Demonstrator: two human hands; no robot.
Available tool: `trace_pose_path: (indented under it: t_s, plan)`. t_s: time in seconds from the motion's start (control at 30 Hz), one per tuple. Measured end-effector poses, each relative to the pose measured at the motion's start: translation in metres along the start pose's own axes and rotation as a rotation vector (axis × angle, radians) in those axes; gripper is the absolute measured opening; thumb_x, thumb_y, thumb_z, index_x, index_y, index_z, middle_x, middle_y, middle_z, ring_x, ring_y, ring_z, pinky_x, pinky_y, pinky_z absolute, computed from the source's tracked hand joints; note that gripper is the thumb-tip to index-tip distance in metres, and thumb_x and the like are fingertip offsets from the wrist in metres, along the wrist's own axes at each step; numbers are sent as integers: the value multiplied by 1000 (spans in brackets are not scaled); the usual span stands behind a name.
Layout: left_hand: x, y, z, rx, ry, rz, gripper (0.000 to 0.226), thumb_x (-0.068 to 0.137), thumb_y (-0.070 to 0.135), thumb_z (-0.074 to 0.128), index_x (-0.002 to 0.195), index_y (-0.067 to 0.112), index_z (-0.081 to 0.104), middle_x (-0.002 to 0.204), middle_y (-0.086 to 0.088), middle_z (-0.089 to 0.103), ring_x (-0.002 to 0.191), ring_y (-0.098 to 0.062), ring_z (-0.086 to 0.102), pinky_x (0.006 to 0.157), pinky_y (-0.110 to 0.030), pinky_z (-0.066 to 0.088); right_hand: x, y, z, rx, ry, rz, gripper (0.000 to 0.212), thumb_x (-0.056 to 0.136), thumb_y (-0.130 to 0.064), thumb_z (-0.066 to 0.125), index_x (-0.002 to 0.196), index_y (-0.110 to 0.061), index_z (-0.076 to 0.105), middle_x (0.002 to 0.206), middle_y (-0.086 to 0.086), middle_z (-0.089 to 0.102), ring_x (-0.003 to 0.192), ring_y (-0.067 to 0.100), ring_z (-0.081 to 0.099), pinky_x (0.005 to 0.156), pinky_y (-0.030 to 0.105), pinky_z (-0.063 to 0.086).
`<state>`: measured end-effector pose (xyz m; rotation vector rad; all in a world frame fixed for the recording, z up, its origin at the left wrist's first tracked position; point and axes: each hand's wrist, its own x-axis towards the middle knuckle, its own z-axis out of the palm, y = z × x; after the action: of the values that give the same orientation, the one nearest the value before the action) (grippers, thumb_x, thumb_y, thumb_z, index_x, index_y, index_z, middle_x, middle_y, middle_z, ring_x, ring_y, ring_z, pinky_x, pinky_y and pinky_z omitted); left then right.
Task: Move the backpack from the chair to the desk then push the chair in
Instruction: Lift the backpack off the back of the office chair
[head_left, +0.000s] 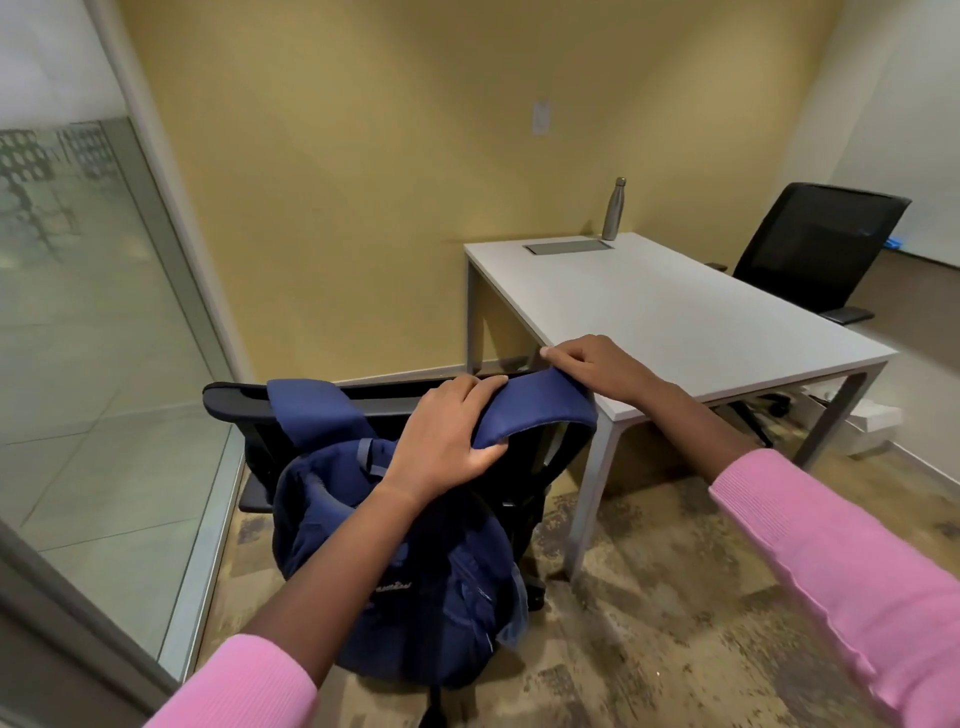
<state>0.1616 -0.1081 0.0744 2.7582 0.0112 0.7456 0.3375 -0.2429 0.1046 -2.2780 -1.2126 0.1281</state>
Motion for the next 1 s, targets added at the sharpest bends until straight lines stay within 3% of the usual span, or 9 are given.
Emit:
trace_pose_path:
  t_s: [0.1, 0.23, 0.37, 0.47, 0.6, 0.8, 0.9, 1.0]
  plan:
    - [-1, 4, 0, -35, -6, 2, 61, 75, 24, 65, 131, 12, 44, 114, -15, 58, 104, -32, 53, 89, -41, 41, -27, -5, -1, -9, 9, -17, 38, 96, -39, 36, 80, -14, 60, 79, 4, 60, 69, 13, 52, 62, 22, 38]
    - [-6, 10, -1, -62, -37, 42, 61, 75, 24, 67, 130, 13, 45, 112, -15, 58, 103, -32, 53, 88, -42, 43, -58, -15, 3, -54, -116, -38, 34, 92, -45, 40, 111, -23, 58, 111, 3, 63, 98, 16, 56, 80, 25, 41]
    - [-13, 14, -2, -54, -86, 84, 64, 74, 31, 63, 132, 12, 43, 111, -17, 59, 102, -33, 54, 88, -45, 44, -79, -28, 17, -13, -173, -83, 72, 77, -54, 61, 138, -25, 36, 141, 0, 46, 121, 7, 41, 99, 24, 33]
    - [-18, 14, -2, -66, -111, 87, 69, 74, 34, 67, 134, 15, 39, 112, -16, 58, 103, -31, 53, 90, -41, 42, -85, -37, 34, -112, -170, -139, 86, 68, -51, 72, 137, -17, 33, 134, 3, 46, 119, 10, 43, 100, 28, 37]
    - [-26, 14, -3, -79, -118, 86, 76, 73, 33, 69, 137, 17, 33, 117, -14, 55, 105, -28, 51, 91, -36, 40, -86, -51, 48, -190, 32, -145, 56, 70, -15, 64, 123, -8, 46, 116, 13, 54, 109, 28, 52, 88, 38, 47]
    - [-36, 4, -8, -62, -125, 54, 83, 80, 43, 61, 143, 12, 18, 132, -13, 48, 118, -27, 46, 98, -39, 38, -81, -73, 49, -111, 206, -61, 59, 61, -17, 51, 120, -12, 51, 118, 9, 55, 112, 23, 49, 83, 28, 41]
    - [-58, -21, -13, 169, -208, 152, 89, 83, 58, 49, 146, 12, 7, 141, -12, 39, 127, -27, 39, 106, -37, 27, -81, -77, 49, -101, 279, -20, 51, 64, -8, 57, 115, -13, 54, 117, 9, 57, 111, 25, 50, 85, 31, 41]
    - [-79, -46, -18, 293, -309, 212, 93, 80, 69, 38, 146, 16, 0, 151, -11, 27, 141, -23, 22, 118, -35, 6, -79, -79, 50, -104, 304, 16, 49, 64, -4, 59, 113, -14, 55, 115, 10, 58, 109, 27, 51, 87, 36, 43]
